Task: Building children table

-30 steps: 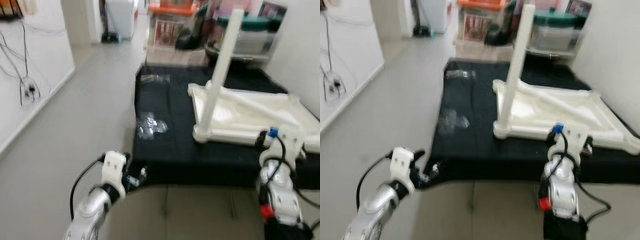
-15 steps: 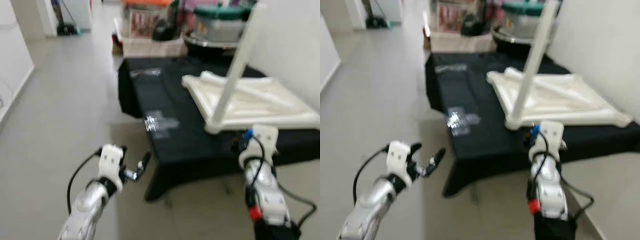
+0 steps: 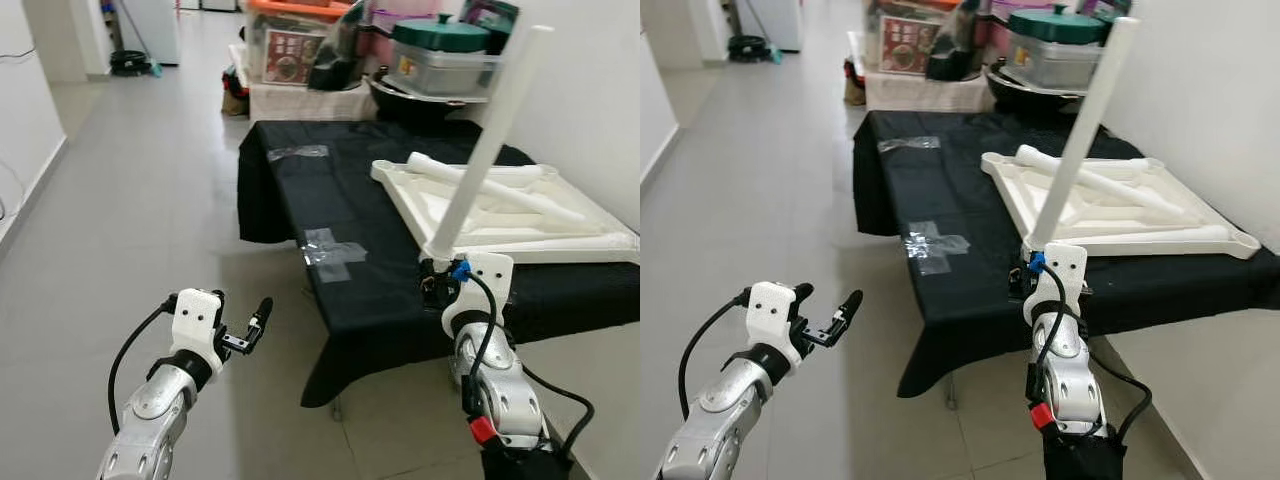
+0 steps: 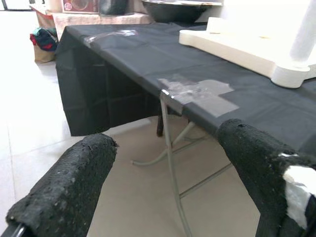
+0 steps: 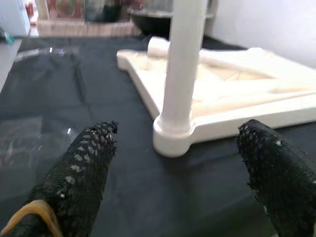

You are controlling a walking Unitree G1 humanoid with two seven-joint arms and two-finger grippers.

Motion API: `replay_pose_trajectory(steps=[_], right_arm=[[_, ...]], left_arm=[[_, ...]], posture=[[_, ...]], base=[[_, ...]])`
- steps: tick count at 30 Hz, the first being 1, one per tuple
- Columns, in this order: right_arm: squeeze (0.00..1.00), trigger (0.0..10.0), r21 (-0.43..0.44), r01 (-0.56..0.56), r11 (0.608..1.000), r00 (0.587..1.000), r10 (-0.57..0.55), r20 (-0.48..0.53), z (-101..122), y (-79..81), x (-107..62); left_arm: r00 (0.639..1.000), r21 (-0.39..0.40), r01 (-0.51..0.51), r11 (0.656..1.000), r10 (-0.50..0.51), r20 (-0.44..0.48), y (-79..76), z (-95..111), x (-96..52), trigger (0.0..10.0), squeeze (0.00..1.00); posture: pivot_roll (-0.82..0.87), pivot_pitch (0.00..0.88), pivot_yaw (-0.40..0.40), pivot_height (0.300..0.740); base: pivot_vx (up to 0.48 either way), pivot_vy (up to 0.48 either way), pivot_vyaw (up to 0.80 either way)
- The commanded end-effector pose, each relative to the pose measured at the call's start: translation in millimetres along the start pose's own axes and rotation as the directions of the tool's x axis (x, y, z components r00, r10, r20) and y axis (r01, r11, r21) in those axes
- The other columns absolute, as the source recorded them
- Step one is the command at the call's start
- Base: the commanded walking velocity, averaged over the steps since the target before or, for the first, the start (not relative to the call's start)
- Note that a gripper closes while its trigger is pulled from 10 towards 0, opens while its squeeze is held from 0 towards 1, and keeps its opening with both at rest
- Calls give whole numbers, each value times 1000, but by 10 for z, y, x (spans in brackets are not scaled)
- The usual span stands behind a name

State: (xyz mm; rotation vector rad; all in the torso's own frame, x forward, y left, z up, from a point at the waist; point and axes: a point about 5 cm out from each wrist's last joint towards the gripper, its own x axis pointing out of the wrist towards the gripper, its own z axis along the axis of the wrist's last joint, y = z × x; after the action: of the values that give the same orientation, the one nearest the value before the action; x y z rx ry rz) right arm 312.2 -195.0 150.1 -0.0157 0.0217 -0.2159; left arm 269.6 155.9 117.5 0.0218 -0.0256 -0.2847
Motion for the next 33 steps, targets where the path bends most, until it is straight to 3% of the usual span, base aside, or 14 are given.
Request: replay_pose_trajectory(steps=[1, 2, 3, 6, 8, 10, 12, 14, 19, 23, 29, 33], right_arm=[[0, 10000, 16, -87, 996, 993, 85, 81, 129, 130, 14], [0, 10000, 16, -87, 996, 993, 85, 81, 129, 130, 14], [0, 10000, 26, -193, 981, 969, 187, 159, 243, 259, -22], [0, 10000, -5, -437, 900, 866, 422, 268, 410, 558, -172], [0, 10000, -10, -460, 888, 853, 445, 273, 419, 588, -191], [0, 10000, -42, -546, 837, 804, 537, 253, 383, 718, -268], [0, 10000, -42, -546, 837, 804, 537, 253, 383, 718, -268], [0, 10000, -63, -591, 804, 777, 588, 225, 313, 774, -309], [0, 10000, -65, -580, 812, 788, 579, 209, 271, 748, -291], [0, 10000, -63, -505, 861, 839, 507, 199, 246, 600, -188], [0, 10000, -61, -490, 870, 849, 491, 196, 232, 552, -183], [0, 10000, -54, -524, 850, 828, 524, 202, 223, 572, -231]], left_arm=[[1000, 2, -4, 1000, 4, 19, 7, 31, 17, 10000, 0], [1000, 2, -4, 1000, 4, 19, 7, 31, 17, 10000, 0], [1000, 3, -7, 1000, 7, 19, 14, 28, 14, 10000, 0], [1000, 3, -9, 1000, 9, 21, 12, 28, 8, 10000, 0], [1000, 3, -9, 1000, 9, 21, 11, 27, 7, 10000, 0], [1000, 2, -8, 1000, 8, 24, 5, 31, 11, 10000, 0], [1000, 2, -8, 1000, 8, 24, 5, 31, 11, 10000, 0], [1000, 1, -9, 1000, 9, 28, 5, 40, 20, 10000, 0], [999, 2, -11, 1000, 11, 30, 9, 43, 22, 10000, 0], [1000, 1, -4, 1000, 4, 27, -16, 25, 17, 10000, 0], [1000, 7, -1, 1000, 1, 23, -25, 23, 28, 10000, 0], [1000, 7, 5, 1000, -5, 26, -40, 22, 25, 10000, 0]], posture=[[4, 0, -118, 740], [4, 0, -118, 740], [7, 0, -119, 740], [6, 0, -118, 740], [6, 0, -118, 740], [6, 0, -118, 740], [6, 0, -118, 740], [12, 0, -120, 740], [11, 0, -120, 740], [7, 0, -117, 740], [5, 0, -117, 740], [3, 0, -115, 740]], base=[[296, 0, 0], [296, 0, 0], [274, 0, 0], [255, 0, 0], [251, 0, 0], [251, 0, 0], [251, 0, 0], [251, 0, 0], [251, 0, 0], [251, 0, 0], [42, 0, 0], [0, 0, 0]])
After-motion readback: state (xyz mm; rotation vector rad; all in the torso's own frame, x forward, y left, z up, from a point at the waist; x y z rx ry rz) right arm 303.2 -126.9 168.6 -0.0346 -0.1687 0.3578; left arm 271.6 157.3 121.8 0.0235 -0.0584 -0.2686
